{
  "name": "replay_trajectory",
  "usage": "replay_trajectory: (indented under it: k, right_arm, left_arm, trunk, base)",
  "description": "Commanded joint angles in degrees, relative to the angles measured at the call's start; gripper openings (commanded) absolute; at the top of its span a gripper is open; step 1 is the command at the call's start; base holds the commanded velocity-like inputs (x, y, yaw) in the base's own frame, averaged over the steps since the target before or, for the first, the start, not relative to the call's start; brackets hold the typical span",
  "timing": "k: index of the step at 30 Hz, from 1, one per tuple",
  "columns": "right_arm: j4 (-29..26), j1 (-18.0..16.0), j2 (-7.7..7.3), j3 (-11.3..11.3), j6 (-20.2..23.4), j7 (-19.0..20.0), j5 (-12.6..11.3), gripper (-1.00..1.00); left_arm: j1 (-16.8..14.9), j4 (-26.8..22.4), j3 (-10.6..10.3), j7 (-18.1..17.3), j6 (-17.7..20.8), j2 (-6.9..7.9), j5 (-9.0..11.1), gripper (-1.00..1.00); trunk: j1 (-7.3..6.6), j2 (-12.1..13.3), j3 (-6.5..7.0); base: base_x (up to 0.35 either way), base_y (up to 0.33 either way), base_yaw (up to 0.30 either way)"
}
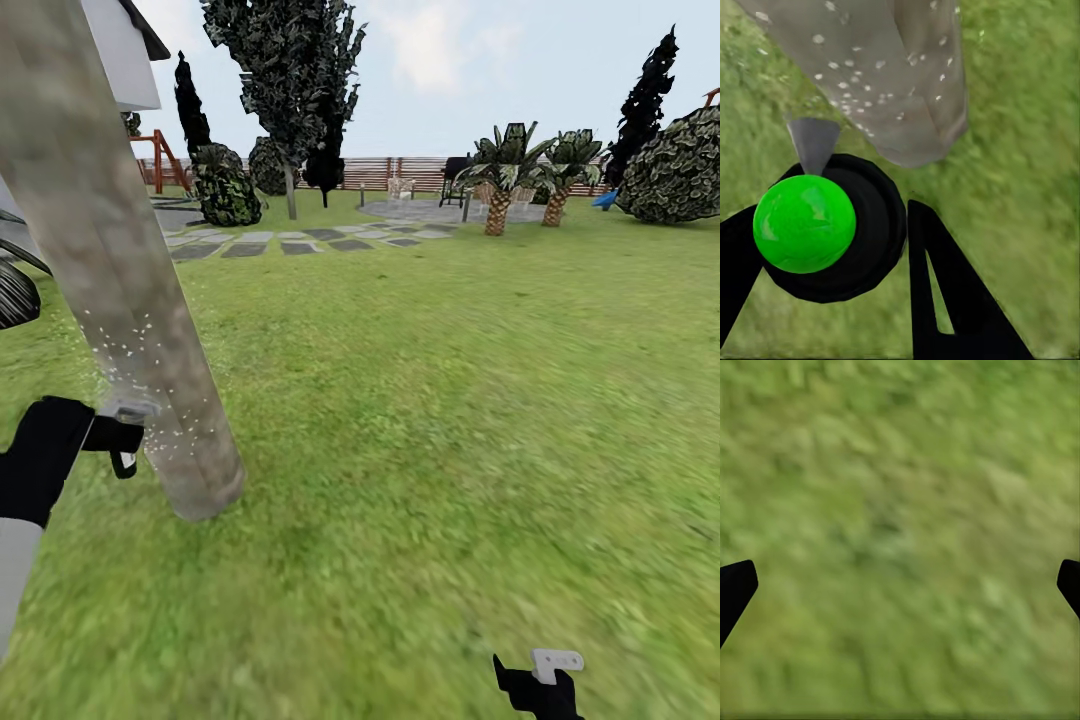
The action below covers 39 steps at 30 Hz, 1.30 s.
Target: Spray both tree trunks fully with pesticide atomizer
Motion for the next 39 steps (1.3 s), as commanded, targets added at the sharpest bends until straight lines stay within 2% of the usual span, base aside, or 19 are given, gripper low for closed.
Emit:
replay_trajectory:
  k: [1, 3, 6, 7, 8, 11, 13, 14, 18, 19, 21, 23, 24, 26, 28, 31, 33, 39]
  right_arm:
    - [0.0, 0.0, 0.00, 0.0, 0.0, 0.0, 0.0, 1.00]
    - [0.0, 0.0, 0.00, 0.0, 0.0, 0.0, 0.0, 1.00]
    - [0.0, 0.0, 0.00, 0.0, 0.0, 0.0, 0.0, 1.00]
    - [0.0, 0.0, 0.00, 0.0, 0.0, 0.0, 0.0, 1.00]
    - [0.0, 0.0, 0.00, 0.0, 0.0, 0.0, 0.0, 1.00]
    - [0.0, 0.0, 0.00, 0.1, 0.0, 0.0, 0.0, 1.00]
    - [0.0, 0.0, 0.00, 0.1, 0.0, 0.0, 0.0, 1.00]
    - [0.0, 0.0, 0.00, 0.1, 0.0, 0.0, 0.0, 1.00]
    - [0.0, 0.0, 0.02, 0.1, 0.0, 0.0, 0.1, 1.00]
    - [0.0, 0.0, 0.01, 0.0, 0.0, 0.0, 0.0, 1.00]
    - [0.0, 0.0, 0.02, 0.1, 0.0, 0.0, 0.1, 1.00]
    - [0.0, 0.0, 0.04, 0.0, 0.0, 0.0, 0.0, 1.00]
    - [0.0, 0.0, 0.01, 0.0, 0.0, 0.0, 0.0, 1.00]
    - [0.0, 0.0, 0.00, 0.0, 0.0, 0.0, 0.0, 1.00]
    - [0.0, 0.0, 0.00, 0.0, 0.0, -0.1, 0.0, 1.00]
    - [0.1, 0.0, 0.00, -0.1, 0.0, -0.1, 0.0, 1.00]
    - [0.0, 0.0, 0.00, 0.0, 0.0, -0.1, -0.1, 1.00]
    - [0.0, 0.0, 0.09, 0.0, 0.0, -0.1, 0.0, 1.00]
  left_arm:
    - [1.2, 0.1, 0.0, 0.0, -0.2, -0.07, 0.0, -1.00]
    - [3.0, 0.3, 0.0, -0.1, -0.2, -0.57, 0.0, -1.00]
    - [6.4, -0.1, 0.1, 0.6, -0.6, -3.88, -0.4, -1.00]
    - [7.0, -0.1, 0.1, 1.1, -0.7, -4.55, -0.5, -1.00]
    - [7.3, 0.3, 0.2, 2.0, -0.7, -4.97, -0.5, -1.00]
    - [8.4, 2.4, 0.4, 8.0, -1.0, -6.84, -0.2, -1.00]
    - [9.5, 3.0, 0.9, 9.9, -3.1, -7.56, -0.1, -1.00]
    - [10.1, 3.3, 2.6, 11.9, -4.7, -8.30, -0.1, -1.00]
    - [10.5, 3.4, 14.7, 18.7, -6.1, -11.70, 0.0, -1.00]
    - [10.6, 3.6, 18.7, 20.4, -10.0, -12.35, -0.1, -1.00]
    - [11.0, 4.8, 23.0, 24.5, -16.6, -12.69, 0.0, -1.00]
    - [11.7, 8.3, 25.7, 28.3, -21.9, -13.79, 0.2, -1.00]
    - [11.9, 11.6, 26.4, 29.4, -26.7, -14.95, 0.1, -1.00]
    - [12.0, 13.9, 26.7, 29.8, -30.3, -15.50, 0.1, -1.00]
    - [12.0, 14.3, 26.8, 29.8, -31.2, -15.56, 0.0, -1.00]
    - [12.2, 14.6, 27.2, 30.3, -31.5, -15.70, -0.1, -1.00]
    - [12.3, 14.9, 27.2, 34.2, -31.6, -16.33, 0.2, -1.00]
    - [12.3, 15.1, 27.1, 34.6, -31.8, -17.62, 0.2, -1.00]
  trunk:
    - [-0.01, 0.0, 0.01]
    - [-0.01, 0.0, 0.01]
    - [-0.01, 0.0, 0.01]
    - [-0.01, 0.0, 0.01]
    - [-0.01, 0.0, 0.01]
    - [-0.01, 0.0, 0.01]
    - [-0.01, 0.0, 0.01]
    - [-0.01, 0.0, 0.01]
    - [-0.01, 0.0, 0.01]
    - [-0.01, 0.0, 0.01]
    - [-0.01, 0.0, 0.01]
    - [-0.01, 0.0, 0.01]
    - [-0.01, 0.0, 0.01]
    - [-0.01, 0.0, 0.01]
    - [-0.01, 0.0, 0.01]
    - [-0.01, 0.0, 0.01]
    - [-0.01, 0.0, 0.01]
    - [-0.01, 0.0, 0.01]
  base:
    - [0.000, 0.000, 0.000]
    - [0.000, 0.000, 0.000]
    - [0.000, 0.000, 0.000]
    - [0.000, 0.000, 0.000]
    - [0.000, 0.000, 0.000]
    - [0.000, 0.000, 0.000]
    - [0.000, 0.000, 0.000]
    - [0.000, 0.000, 0.000]
    - [0.000, -0.095, 0.000]
    - [0.027, -0.250, 0.000]
    - [0.059, -0.263, 0.000]
    - [0.077, -0.269, 0.000]
    - [0.096, -0.271, 0.000]
    - [0.124, -0.268, 0.000]
    - [0.123, -0.266, 0.000]
    - [0.030, -0.273, 0.000]
    - [0.001, -0.277, 0.000]
    - [0.000, -0.277, 0.211]
